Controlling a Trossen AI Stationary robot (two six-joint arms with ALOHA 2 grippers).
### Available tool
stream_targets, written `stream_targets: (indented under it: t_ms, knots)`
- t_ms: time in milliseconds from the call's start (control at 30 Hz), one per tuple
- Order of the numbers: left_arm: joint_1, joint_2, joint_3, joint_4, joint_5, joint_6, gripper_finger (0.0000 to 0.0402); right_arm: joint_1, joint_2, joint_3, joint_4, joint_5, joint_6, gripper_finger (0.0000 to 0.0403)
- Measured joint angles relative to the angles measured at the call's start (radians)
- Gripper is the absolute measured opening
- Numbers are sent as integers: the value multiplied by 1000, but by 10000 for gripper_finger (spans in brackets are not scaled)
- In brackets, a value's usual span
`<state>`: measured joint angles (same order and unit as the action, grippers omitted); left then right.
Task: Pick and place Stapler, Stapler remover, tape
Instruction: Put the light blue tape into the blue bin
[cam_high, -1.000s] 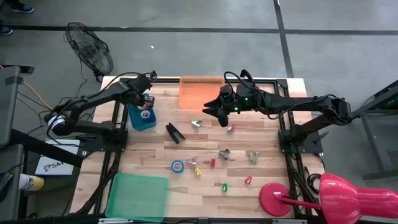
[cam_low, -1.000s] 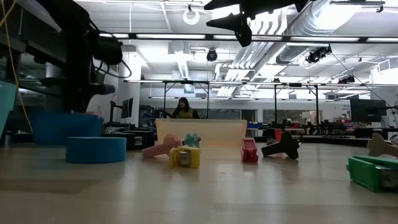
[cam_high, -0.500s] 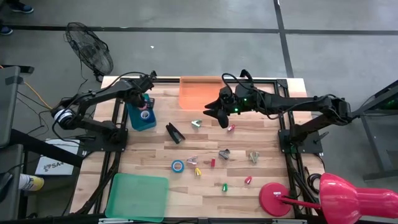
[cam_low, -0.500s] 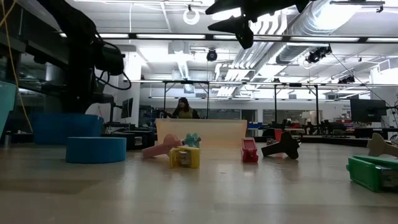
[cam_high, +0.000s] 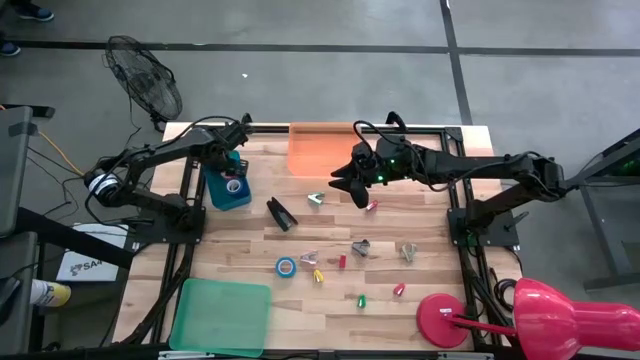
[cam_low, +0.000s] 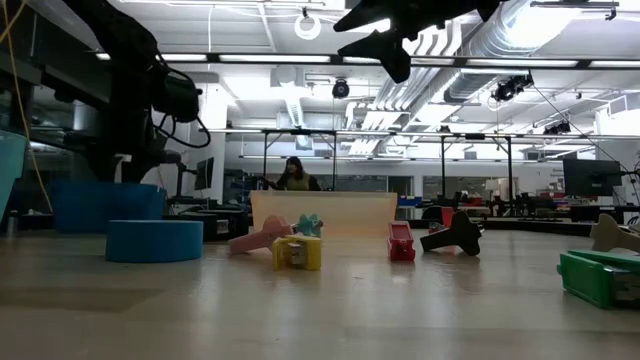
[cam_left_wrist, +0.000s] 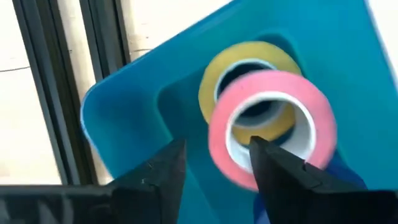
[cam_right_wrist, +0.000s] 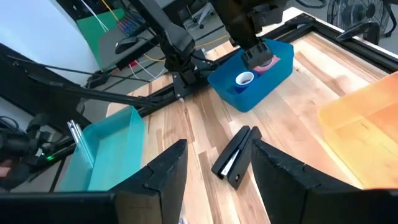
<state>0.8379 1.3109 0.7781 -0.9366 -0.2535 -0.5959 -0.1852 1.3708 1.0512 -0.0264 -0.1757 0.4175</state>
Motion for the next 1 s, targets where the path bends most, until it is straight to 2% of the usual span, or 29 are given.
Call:
stream_targets:
  t_ms: [200,400,567,733,1000]
  knots:
    - [-11,-30,121,-79,93,101,177,0,0,0,-24,0,0,167]
    - [-102,-96,214,-117,190,83,178,0,0,0,-53,0,0,167]
    - [-251,-129,224,-155,221,-42,178,2,1,0,-73,-3,0,167]
    - [-452,-129,224,-173,222,-196,178,2,1,0,-94,-4,0,167]
    - [-762,-124,224,-156,161,-477,178,2,1,0,-111,-3,-8,167]
